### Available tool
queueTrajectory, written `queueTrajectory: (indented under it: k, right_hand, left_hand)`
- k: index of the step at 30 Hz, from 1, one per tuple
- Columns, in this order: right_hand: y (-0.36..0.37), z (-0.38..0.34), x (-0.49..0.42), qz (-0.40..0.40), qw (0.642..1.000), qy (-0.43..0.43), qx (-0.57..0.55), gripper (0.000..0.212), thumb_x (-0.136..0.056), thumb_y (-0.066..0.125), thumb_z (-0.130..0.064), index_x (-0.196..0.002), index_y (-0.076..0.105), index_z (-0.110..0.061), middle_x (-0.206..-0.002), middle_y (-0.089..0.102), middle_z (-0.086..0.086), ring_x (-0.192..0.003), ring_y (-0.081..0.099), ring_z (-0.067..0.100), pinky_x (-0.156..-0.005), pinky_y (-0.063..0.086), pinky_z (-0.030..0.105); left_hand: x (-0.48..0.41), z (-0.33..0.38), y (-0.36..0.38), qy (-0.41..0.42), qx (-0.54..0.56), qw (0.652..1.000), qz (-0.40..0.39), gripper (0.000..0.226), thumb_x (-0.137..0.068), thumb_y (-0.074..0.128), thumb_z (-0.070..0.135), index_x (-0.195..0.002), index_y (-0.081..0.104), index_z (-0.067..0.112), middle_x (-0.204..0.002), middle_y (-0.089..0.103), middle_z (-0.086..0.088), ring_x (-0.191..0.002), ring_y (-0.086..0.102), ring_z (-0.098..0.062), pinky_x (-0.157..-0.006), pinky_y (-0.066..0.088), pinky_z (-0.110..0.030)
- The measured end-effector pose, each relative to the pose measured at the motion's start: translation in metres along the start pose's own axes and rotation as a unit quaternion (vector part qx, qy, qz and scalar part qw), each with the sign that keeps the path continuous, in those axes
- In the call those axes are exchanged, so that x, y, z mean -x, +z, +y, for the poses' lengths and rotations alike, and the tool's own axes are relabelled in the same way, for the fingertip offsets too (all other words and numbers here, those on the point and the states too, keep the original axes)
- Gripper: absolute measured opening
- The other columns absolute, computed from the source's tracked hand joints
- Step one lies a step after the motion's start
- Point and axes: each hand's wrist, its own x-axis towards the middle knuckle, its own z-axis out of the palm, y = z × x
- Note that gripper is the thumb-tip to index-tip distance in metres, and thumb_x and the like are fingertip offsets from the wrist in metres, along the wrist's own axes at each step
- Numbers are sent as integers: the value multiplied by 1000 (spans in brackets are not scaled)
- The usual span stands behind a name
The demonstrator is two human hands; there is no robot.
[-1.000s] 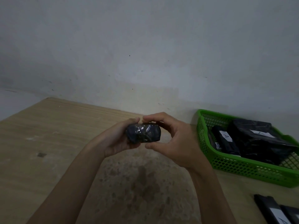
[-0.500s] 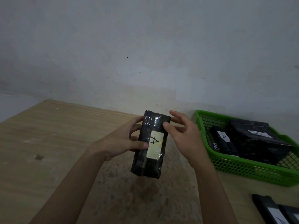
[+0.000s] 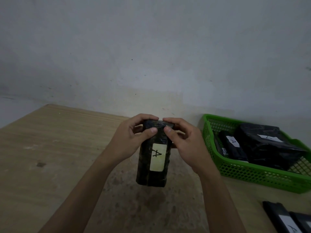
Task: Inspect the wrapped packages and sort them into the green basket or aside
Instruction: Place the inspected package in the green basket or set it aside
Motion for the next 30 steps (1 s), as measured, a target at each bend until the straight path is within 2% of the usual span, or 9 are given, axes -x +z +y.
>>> queueTrajectory:
  k: [4,8,12,14,18,21,25,28,30]
  right_hand:
    - [-4,3,0,2,999,27,-29,17,-89,62,-11,-100,69,-21,-98,68,11,-87,68,24,-69,60,35]
    - [-6,3,0,-15,998,40,-37,20,-91,59,-14,-106,67,-24,-105,67,8,-94,67,19,-72,58,29]
    - [1,5,-1,16,998,35,-40,30,-89,61,-21,-119,59,-26,-110,64,-1,-99,64,11,-75,55,22]
    - [3,6,-1,37,998,24,-39,29,-88,63,-20,-116,61,-25,-109,65,-2,-97,64,13,-74,55,21]
    - [1,5,-1,50,998,11,-32,25,-85,66,-19,-109,64,-28,-106,65,-7,-98,62,13,-77,55,23]
    - [3,4,0,36,998,21,-46,31,-87,63,-22,-117,60,-28,-114,64,-4,-105,61,14,-83,55,26]
    - [6,2,-1,50,997,22,-58,37,-88,61,-23,-125,56,-26,-122,62,0,-113,59,12,-98,50,34]
    - [7,2,-1,53,997,20,-43,37,-88,61,-24,-125,57,-27,-120,64,0,-111,60,13,-97,51,35]
    - [6,3,-1,52,998,24,-21,43,-88,62,-25,-131,54,-23,-123,62,1,-114,59,15,-97,51,34]
  left_hand:
    - [1,0,1,-15,14,1000,-10,24,-75,73,27,-98,67,26,-96,71,1,-91,69,-20,-78,58,-31]
    - [1,5,0,-18,7,1000,-15,19,-84,65,13,-99,66,25,-101,69,-4,-89,69,-13,-70,57,-24]
    - [1,6,5,27,-45,999,9,22,-82,67,11,-92,65,30,-93,69,15,-92,67,-8,-78,55,-20]
    - [1,5,7,40,-52,998,15,23,-80,69,12,-91,65,32,-89,69,23,-91,66,-3,-79,53,-17]
    - [1,5,5,21,-27,999,-6,21,-75,67,26,-95,64,32,-97,68,18,-96,65,-9,-81,55,-24]
    - [2,7,0,29,-54,998,-29,33,-70,67,34,-102,59,35,-102,65,18,-95,64,-7,-74,57,-26]
    - [3,11,0,45,-53,998,-1,32,-64,72,32,-94,60,28,-95,67,14,-87,67,-7,-67,58,-24]
    - [3,7,3,35,-25,999,29,26,-61,73,27,-85,63,23,-86,69,19,-81,69,-8,-69,56,-20]
    - [4,5,6,13,-2,999,41,24,-62,73,24,-85,64,23,-89,70,12,-81,70,-13,-69,58,-25]
